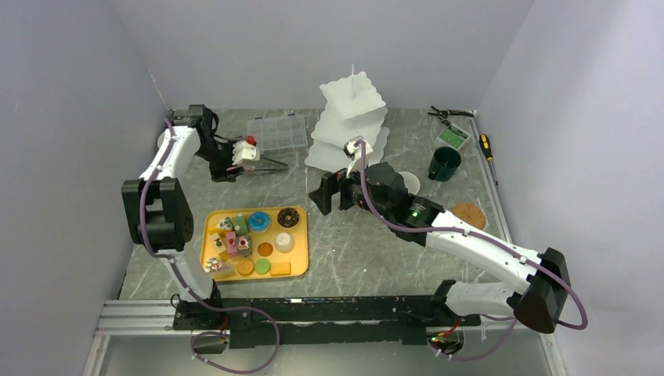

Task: Serve the afternoon tea
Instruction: Pick up the clamp from the center of the board.

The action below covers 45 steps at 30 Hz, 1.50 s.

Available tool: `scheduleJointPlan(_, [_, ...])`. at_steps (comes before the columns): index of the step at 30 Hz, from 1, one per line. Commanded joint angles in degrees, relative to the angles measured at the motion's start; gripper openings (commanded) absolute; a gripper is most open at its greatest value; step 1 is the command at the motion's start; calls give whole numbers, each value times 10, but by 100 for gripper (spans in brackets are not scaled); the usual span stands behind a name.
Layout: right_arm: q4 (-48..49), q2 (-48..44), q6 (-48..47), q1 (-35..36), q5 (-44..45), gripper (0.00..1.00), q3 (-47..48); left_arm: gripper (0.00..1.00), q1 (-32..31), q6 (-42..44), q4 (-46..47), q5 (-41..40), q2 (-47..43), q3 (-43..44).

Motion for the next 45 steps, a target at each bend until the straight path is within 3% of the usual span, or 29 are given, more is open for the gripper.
scheduleJointPlan(1, [36,-18,3,0,-15,100,3,73,4,19,62,-11,-2,-25])
scheduleJointPlan(3, [34,-20,2,1,-14,100,2,91,4,23,32,-20,39,22])
scheduleJointPlan(4, [32,-21,1,0,-13,100,2,93,4,19,17,-23,64,52])
scheduleJointPlan(11, [30,-21,-8,0,-9,100,3,89,3,47,-17,-41,157,141])
scheduleJointPlan(19, [29,-16,-18,-3,-11,100,4,72,3,60,-17,-78,205,157])
scheduleJointPlan(21, [28,-15,-20,-5,-12,100,6,61,1,63,-18,-88,212,154])
scheduleJointPlan(23, [29,-15,-20,-8,-13,100,6,43,-1,63,-22,-103,223,155])
scheduleJointPlan(26, [30,-18,-19,-12,-17,100,5,27,-2,64,-15,-117,225,142])
scheduleJointPlan(31, [26,-19,-19,-17,-20,100,8,20,-1,74,45,-115,189,72])
scheduleJointPlan(35, [19,-22,-20,-18,-19,100,12,4,-1,63,49,-94,159,60])
scheduleJointPlan(40, [13,-34,-24,-19,-24,100,19,3,-1,-4,-28,0,108,121])
scheduleJointPlan(45, [28,-55,-32,-20,-69,100,19,3,8,-74,-181,109,74,219])
